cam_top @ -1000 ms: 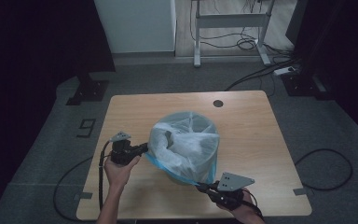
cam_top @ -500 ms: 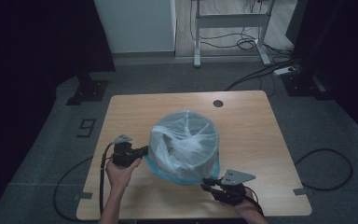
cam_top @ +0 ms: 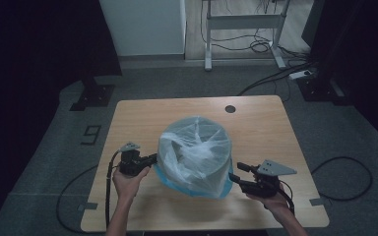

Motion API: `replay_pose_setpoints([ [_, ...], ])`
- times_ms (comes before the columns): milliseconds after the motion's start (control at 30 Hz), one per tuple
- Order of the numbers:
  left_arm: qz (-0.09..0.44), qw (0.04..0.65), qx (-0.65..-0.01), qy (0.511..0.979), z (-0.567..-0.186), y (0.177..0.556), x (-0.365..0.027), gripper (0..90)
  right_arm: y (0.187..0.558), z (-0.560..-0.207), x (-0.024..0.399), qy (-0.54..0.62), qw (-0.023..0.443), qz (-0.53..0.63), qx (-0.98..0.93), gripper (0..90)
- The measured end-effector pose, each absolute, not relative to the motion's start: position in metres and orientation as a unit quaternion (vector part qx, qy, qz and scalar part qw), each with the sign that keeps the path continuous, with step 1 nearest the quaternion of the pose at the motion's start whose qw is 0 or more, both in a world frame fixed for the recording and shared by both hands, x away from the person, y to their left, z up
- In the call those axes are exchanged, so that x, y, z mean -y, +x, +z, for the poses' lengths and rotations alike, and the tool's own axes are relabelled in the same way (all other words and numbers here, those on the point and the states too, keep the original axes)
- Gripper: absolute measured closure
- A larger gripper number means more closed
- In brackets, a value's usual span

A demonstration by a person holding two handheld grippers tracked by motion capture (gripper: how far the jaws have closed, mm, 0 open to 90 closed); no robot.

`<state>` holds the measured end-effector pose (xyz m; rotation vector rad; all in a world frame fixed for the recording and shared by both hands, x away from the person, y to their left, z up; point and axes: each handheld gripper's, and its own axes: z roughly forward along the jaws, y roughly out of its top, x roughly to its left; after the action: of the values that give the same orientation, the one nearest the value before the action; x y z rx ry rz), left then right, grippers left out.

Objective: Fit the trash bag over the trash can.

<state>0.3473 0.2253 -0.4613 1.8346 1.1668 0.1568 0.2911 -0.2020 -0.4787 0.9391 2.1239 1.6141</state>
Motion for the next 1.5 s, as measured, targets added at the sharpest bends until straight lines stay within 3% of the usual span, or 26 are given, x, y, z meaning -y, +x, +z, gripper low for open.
replay_pose_setpoints([
  [100,0.064,0.463,-0.475,0.746,-0.461,0.348,-0.226,86.3,0.303,-0.478,0.199,0.34,0.153,0.561,-0.739,46.6],
  [167,0.064,0.464,-0.476,0.744,-0.462,0.348,-0.226,86.3,0.309,-0.478,0.196,0.345,0.15,0.553,-0.743,53.4],
  [233,0.065,0.465,-0.476,0.744,-0.462,0.348,-0.225,86.3,0.315,-0.478,0.191,0.36,0.145,0.542,-0.745,63.8],
  [333,0.072,0.467,-0.475,0.743,-0.462,0.347,-0.224,86.6,0.324,-0.479,0.188,0.391,0.134,0.529,-0.741,88.1],
  [467,0.074,0.464,-0.478,0.742,-0.462,0.348,-0.224,87.0,0.329,-0.481,0.186,0.428,0.151,0.516,-0.726,89.2],
  [900,0.059,0.43,-0.478,0.764,-0.467,0.35,-0.218,86.5,0.341,-0.516,0.17,0.455,0.114,0.456,-0.757,88.8],
  [1000,0.06,0.426,-0.476,0.767,-0.467,0.35,-0.217,85.7,0.342,-0.516,0.171,0.455,0.111,0.461,-0.754,85.6],
  [1133,0.071,0.435,-0.476,0.762,-0.465,0.348,-0.218,79.6,0.338,-0.514,0.176,0.453,0.123,0.483,-0.739,70.3],
  [1200,0.084,0.441,-0.481,0.752,-0.463,0.346,-0.221,71.0,0.334,-0.51,0.179,0.454,0.138,0.496,-0.727,58.1],
  [1333,0.107,0.462,-0.49,0.731,-0.454,0.34,-0.232,54.2,0.326,-0.5,0.188,0.451,0.168,0.519,-0.706,46.2],
  [1500,0.123,0.477,-0.486,0.722,-0.445,0.333,-0.243,45.3,0.317,-0.49,0.2,0.443,0.191,0.539,-0.69,39.9],
])
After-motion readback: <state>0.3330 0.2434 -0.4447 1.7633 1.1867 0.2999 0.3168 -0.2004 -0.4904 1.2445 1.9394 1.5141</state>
